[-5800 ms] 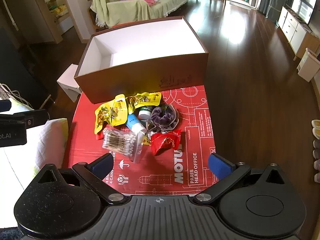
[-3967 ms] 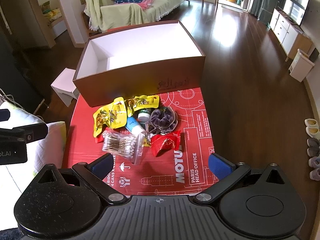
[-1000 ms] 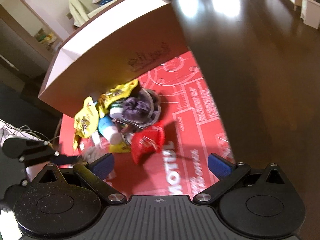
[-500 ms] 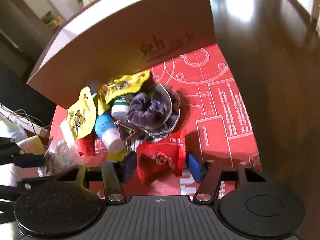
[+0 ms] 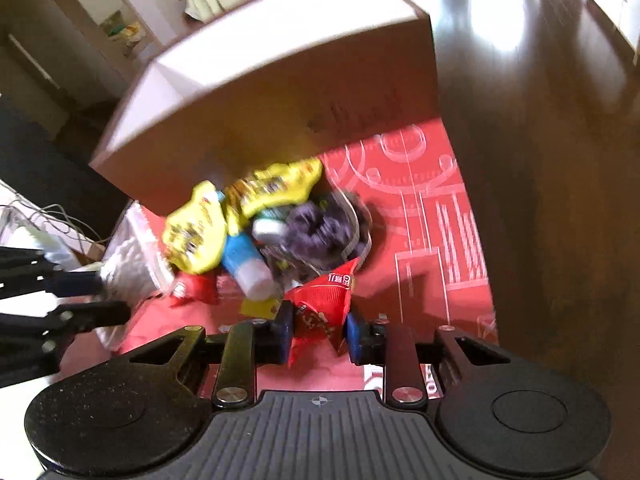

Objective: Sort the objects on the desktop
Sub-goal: 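Grasp the red candy wrapper with the right tool while the left tool lifts the swab bag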

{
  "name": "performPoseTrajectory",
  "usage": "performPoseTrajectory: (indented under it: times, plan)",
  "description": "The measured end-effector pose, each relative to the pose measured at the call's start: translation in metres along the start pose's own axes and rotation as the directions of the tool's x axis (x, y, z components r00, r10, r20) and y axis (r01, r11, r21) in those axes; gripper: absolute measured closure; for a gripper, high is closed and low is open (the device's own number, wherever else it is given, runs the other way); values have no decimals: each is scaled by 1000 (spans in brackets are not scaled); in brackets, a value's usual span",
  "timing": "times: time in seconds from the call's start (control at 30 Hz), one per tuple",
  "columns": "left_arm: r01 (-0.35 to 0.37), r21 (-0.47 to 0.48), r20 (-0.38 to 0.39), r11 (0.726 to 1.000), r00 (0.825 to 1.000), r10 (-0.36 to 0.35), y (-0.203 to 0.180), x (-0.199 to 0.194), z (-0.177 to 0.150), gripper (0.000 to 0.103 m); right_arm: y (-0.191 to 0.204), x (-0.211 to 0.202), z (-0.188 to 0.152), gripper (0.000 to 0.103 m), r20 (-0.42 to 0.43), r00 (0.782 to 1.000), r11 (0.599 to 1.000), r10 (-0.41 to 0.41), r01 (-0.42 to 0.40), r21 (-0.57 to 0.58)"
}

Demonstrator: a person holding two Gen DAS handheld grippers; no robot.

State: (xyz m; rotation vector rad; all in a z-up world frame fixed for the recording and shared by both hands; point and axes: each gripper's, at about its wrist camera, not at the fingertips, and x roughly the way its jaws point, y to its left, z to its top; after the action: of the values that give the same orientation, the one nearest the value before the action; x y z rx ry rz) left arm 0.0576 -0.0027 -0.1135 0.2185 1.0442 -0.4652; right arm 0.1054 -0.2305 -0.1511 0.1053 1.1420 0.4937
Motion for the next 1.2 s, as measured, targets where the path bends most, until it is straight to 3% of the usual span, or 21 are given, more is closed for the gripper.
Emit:
performPoseTrajectory:
  times: [0.23, 0.47, 0.77, 1.03, 1.2]
  plan:
    - [-47, -105, 82, 993, 995, 55, 15, -27, 26, 81, 19, -32, 45, 78, 78, 994, 994, 78, -71, -83]
    - [-95, -149, 129, 984, 985, 115, 26, -40, 53, 81, 33, -45, 86, 78, 123, 985, 986, 122, -106, -132]
    - [-144, -200, 139, 969, 975, 174, 40, -37, 86, 81, 33, -48, 119, 78, 137, 980, 981, 147, -126, -150]
    - [-178, -225, 152, 958, 965, 215, 68, -35, 123, 81, 42, -41, 171, 78, 178, 971, 967, 163, -121, -225]
    - [-173, -232, 138, 957, 968, 209, 86, -22, 144, 81, 45, -18, 202, 78, 135, 981, 957, 140, -99, -274]
